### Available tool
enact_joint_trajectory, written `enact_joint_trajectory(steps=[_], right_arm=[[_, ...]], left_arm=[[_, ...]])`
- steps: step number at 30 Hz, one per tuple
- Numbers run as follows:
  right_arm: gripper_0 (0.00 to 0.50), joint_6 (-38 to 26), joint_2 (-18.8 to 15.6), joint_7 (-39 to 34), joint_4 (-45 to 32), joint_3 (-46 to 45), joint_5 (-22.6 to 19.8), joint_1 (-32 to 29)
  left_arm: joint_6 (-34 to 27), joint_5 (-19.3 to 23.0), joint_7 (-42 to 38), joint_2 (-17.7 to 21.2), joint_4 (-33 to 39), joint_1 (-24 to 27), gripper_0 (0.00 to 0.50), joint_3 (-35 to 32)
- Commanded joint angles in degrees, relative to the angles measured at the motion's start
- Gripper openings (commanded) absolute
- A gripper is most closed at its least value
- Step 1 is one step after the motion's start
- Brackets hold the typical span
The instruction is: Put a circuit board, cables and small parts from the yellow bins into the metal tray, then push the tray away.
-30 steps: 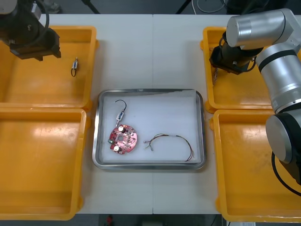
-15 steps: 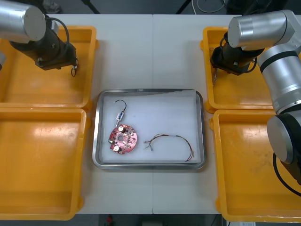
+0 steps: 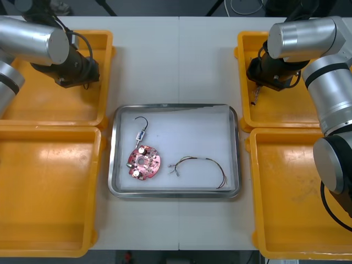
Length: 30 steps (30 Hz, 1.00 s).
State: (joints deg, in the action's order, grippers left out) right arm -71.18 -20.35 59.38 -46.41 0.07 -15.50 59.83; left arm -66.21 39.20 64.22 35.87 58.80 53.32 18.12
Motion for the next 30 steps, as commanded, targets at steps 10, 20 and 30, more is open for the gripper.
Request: enact_joint_trajectory(steps=[10,20,30], right_arm=[[0.000,-10.21,-3.20,-0.14,-8.26,-3.50,0.12,-2.00],[0.000,-25.85,-5.22,0.83,-20.92,-5.08,0.30,-2.00],[0.000,-38.82,-6.72,2.94,-35.60,-5.08,-5.85,-3.05]], left_arm=[[3.90,-1.67,5.83,-0.54,-0.27,-0.06,0.500,0.34],[5.04,-1.93,6.89,-0.63,-1.06,-1.55,0.500,0.34],[5.57,-1.84,6.62,-0.54,-1.06,-1.99,0.002,1.30]])
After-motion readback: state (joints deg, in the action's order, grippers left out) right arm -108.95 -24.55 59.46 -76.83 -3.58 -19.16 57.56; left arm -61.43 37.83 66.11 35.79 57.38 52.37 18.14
